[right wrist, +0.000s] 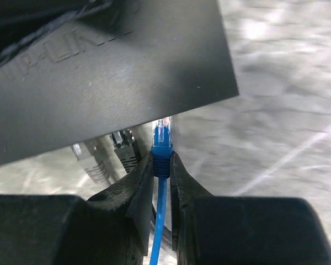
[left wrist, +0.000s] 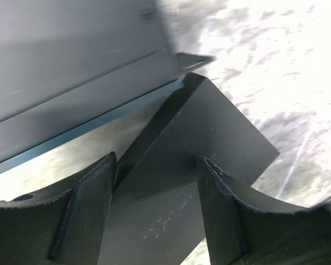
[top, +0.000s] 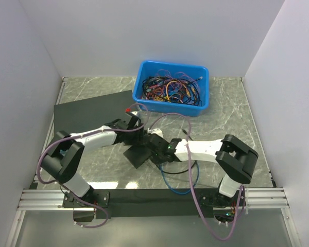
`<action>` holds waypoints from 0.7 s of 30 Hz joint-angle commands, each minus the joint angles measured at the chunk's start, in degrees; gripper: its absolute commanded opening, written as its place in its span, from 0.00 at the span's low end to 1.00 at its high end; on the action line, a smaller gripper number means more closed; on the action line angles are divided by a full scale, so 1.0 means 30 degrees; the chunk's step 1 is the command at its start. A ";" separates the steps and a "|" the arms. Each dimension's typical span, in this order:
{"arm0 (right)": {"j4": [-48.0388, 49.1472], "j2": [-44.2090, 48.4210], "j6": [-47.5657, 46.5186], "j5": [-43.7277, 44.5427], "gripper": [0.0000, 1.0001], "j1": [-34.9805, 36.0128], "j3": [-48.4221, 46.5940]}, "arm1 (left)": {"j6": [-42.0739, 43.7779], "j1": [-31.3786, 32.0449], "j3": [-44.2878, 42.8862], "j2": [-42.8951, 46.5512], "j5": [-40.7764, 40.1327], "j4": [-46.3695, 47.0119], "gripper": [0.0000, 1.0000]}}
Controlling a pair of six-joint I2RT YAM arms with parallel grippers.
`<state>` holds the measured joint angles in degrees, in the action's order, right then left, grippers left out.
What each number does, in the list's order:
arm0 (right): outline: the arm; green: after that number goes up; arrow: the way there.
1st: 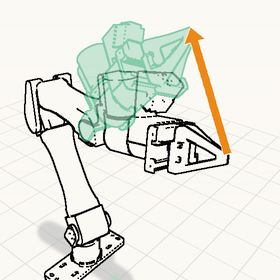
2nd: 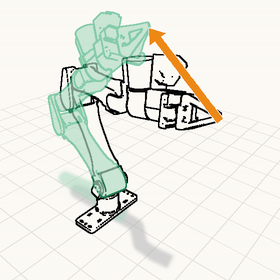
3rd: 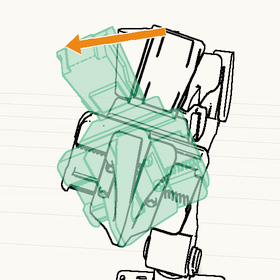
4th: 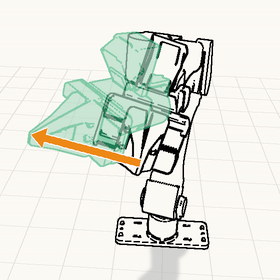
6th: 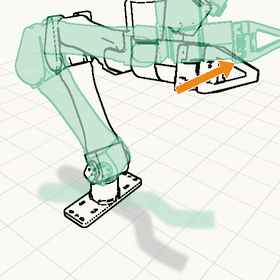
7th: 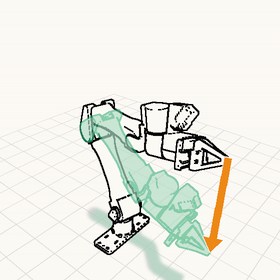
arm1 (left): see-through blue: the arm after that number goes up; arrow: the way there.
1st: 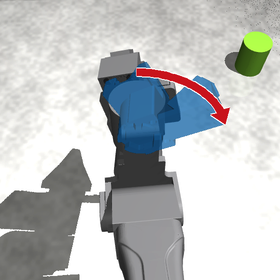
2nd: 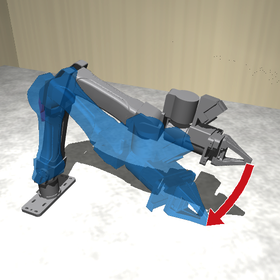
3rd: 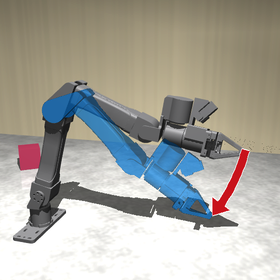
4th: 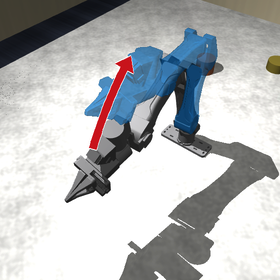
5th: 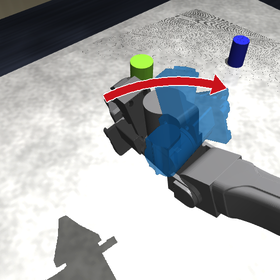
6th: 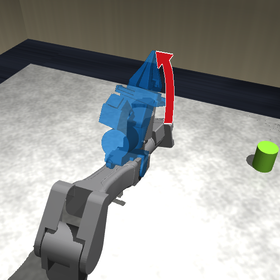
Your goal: Insert the plug into the switch port
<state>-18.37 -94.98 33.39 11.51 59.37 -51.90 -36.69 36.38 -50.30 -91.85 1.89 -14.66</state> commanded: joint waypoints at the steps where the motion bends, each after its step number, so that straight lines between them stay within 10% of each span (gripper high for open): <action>1: 0.0968 -0.0478 0.0561 -0.0673 0.00 0.0628 -0.0981 | 0.0832 -0.0378 0.0800 0.1055 -0.0279 -0.0477 0.65; 21: 0.0382 0.0929 -0.0992 0.1408 0.00 0.0570 -0.0395 | 0.1271 -0.0730 0.0127 -0.0524 0.0863 0.1486 0.62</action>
<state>-17.74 -94.17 31.66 13.41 60.93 -51.92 -35.07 34.30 -48.82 -91.96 4.01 -10.35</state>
